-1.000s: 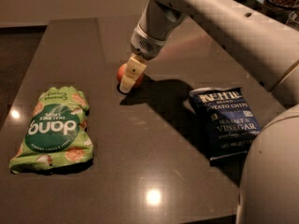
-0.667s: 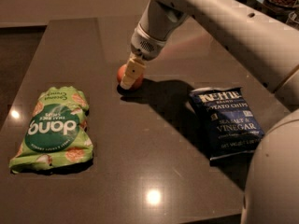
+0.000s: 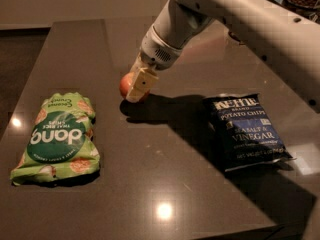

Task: Move apple near green rice chip bag

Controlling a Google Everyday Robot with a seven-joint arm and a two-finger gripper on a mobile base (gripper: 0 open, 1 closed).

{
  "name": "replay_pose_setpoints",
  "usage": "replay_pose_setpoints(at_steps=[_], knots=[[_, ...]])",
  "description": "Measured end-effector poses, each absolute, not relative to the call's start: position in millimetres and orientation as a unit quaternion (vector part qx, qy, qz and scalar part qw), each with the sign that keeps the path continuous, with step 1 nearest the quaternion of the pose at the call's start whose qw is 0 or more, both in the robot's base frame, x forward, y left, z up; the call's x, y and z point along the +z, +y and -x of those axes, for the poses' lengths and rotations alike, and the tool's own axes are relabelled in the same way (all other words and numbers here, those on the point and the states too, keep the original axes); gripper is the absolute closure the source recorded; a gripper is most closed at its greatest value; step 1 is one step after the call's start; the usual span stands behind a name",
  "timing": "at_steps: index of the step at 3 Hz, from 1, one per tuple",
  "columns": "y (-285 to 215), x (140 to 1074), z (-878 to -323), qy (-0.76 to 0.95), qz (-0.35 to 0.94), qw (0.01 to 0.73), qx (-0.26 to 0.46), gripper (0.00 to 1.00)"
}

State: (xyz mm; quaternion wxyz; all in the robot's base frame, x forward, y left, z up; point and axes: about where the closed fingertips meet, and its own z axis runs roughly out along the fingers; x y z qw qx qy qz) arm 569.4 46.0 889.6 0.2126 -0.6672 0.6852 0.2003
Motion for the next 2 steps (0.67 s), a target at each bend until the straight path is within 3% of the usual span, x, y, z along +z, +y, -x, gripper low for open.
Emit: replay_pose_setpoints(at_steps=[1, 2], knots=[[55, 892, -546, 0.653, 0.692, 0.216, 0.218, 1.0], [68, 886, -523, 0.628, 0.714, 0.206, 0.231, 1.0]])
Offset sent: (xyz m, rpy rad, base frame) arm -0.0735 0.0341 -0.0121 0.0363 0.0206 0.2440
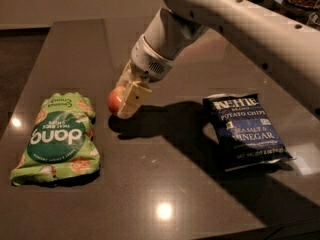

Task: Move apple near green rice chip bag

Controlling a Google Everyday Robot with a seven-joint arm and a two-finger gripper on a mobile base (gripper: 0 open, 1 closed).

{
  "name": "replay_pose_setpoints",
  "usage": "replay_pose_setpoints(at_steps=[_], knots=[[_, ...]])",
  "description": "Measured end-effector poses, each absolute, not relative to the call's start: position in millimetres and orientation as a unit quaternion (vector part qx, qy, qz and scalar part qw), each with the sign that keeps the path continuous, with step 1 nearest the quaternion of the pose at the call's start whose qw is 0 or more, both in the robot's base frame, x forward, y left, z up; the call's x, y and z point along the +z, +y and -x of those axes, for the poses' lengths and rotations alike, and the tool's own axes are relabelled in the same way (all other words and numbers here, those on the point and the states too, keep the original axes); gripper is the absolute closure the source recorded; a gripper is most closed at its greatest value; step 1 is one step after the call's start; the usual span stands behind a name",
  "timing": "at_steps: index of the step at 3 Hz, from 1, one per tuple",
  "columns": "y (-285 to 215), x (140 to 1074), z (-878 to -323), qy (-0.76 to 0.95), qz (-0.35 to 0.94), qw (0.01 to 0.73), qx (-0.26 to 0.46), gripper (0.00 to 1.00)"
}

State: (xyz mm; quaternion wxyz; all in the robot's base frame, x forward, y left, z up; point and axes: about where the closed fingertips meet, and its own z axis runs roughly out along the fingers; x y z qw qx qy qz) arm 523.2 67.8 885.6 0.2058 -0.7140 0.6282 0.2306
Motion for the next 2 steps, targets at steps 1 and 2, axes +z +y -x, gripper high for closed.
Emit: replay_pose_setpoints(at_steps=[1, 2], knots=[[76.4, 877.4, -510.1, 0.616, 0.728, 0.193, 0.232, 0.83], [81.2, 869.5, -505.2, 0.611, 0.733, 0.186, 0.232, 0.51]])
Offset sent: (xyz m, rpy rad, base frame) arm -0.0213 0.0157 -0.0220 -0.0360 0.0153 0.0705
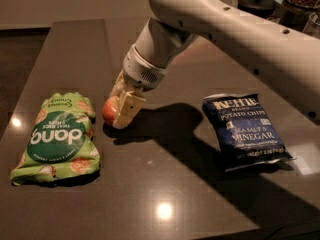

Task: Move apple near green rice chip bag

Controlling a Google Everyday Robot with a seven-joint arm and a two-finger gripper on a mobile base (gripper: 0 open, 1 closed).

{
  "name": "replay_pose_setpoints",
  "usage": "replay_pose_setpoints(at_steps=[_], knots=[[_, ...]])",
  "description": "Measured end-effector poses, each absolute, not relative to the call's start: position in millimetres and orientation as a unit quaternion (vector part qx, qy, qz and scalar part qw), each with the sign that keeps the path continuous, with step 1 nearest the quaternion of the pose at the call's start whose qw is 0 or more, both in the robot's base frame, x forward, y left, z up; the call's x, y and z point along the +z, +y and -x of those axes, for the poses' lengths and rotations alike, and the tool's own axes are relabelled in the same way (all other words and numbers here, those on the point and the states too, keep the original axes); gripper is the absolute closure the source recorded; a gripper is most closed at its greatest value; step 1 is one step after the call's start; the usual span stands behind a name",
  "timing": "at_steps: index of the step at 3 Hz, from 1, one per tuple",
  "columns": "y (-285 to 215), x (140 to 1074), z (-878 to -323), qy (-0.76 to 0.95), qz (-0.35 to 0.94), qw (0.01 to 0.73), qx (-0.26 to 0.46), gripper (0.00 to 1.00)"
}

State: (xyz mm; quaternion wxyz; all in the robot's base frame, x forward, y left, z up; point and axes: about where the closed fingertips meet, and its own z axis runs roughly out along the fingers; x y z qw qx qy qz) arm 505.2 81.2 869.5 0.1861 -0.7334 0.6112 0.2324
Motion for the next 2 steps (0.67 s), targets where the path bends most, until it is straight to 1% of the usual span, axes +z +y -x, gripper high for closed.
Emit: replay_pose_setpoints(at_steps=[2], knots=[[82.6, 866.4, -504.8, 0.611, 0.733, 0.185, 0.233, 0.05]])
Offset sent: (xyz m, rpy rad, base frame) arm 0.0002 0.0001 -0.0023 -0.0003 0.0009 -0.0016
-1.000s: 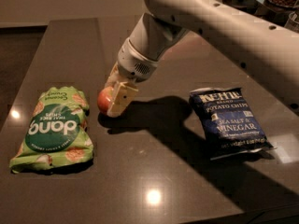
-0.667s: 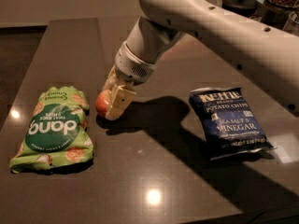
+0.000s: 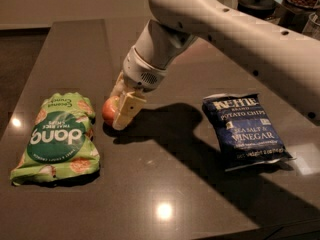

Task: Move apple near green rice chip bag

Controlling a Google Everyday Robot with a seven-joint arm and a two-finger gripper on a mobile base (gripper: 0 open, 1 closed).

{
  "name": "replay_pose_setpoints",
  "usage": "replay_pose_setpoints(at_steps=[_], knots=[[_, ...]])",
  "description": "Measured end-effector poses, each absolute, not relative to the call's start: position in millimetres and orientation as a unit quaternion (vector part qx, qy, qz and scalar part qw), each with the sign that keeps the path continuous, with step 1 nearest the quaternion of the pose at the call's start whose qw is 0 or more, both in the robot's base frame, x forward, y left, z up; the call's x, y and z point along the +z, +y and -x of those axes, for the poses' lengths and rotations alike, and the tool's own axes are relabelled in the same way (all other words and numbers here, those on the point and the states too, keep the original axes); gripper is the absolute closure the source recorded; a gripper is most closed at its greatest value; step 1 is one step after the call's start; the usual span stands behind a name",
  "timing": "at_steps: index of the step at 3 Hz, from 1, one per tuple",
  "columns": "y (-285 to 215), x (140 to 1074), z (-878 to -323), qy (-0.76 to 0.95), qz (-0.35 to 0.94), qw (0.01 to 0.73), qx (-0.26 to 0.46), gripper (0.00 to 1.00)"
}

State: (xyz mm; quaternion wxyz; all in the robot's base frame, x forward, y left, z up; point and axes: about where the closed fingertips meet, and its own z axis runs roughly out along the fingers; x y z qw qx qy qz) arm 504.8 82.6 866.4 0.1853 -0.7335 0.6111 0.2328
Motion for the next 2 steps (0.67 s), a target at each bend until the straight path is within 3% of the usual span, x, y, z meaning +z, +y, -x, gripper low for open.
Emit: replay_pose_setpoints(at_steps=[2], knots=[[83.3, 866.1, -504.4, 0.611, 0.734, 0.185, 0.233, 0.0]])
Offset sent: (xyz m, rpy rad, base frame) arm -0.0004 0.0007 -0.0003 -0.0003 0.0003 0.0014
